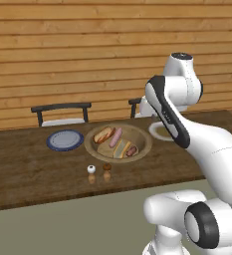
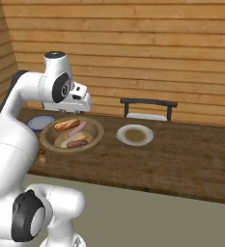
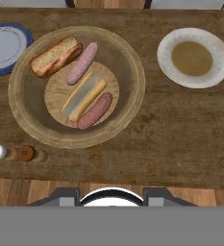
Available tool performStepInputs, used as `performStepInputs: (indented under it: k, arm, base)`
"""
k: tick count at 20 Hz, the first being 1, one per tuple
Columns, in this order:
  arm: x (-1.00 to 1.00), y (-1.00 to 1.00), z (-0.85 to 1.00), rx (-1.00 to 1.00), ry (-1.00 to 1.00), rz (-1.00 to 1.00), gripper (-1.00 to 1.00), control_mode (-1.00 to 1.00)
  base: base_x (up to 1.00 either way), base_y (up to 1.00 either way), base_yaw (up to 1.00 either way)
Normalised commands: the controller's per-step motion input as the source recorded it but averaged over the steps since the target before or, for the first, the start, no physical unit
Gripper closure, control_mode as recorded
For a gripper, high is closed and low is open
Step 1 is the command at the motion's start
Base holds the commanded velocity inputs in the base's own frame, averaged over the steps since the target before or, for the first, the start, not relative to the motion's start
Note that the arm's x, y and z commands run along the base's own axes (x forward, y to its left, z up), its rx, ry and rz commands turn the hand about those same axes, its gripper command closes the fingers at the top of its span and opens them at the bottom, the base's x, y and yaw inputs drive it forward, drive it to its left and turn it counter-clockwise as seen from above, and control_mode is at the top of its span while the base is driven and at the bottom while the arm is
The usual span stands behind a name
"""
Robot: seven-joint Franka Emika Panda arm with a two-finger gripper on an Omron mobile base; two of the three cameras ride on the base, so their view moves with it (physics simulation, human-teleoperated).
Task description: Place one bun and one sausage from the bowl on each plate.
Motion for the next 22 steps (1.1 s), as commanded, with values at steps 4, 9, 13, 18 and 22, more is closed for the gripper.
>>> performStepInputs:
  k: [4, 9, 13, 18, 22]
  arm:
    - [-0.03, 0.21, -0.19, -0.04, 0.03, 0.0, -1.0, -1.0]
    - [0.04, 0.52, -0.59, -0.01, 0.0, 0.0, -1.0, -1.0]
    - [0.56, 0.47, -0.55, 0.11, 0.0, 0.0, -1.0, -1.0]
    - [0.74, 0.48, -0.39, 0.16, 0.0, -0.04, -1.0, -1.0]
    - [0.57, 0.52, -0.24, 0.05, -0.03, -0.16, -1.0, -1.0]
  base:
    - [0.0, 0.0, 0.0]
    - [0.0, 0.0, 0.0]
    - [0.0, 0.0, 0.0]
    - [0.0, 0.0, 0.0]
    - [0.0, 0.0, 0.0]
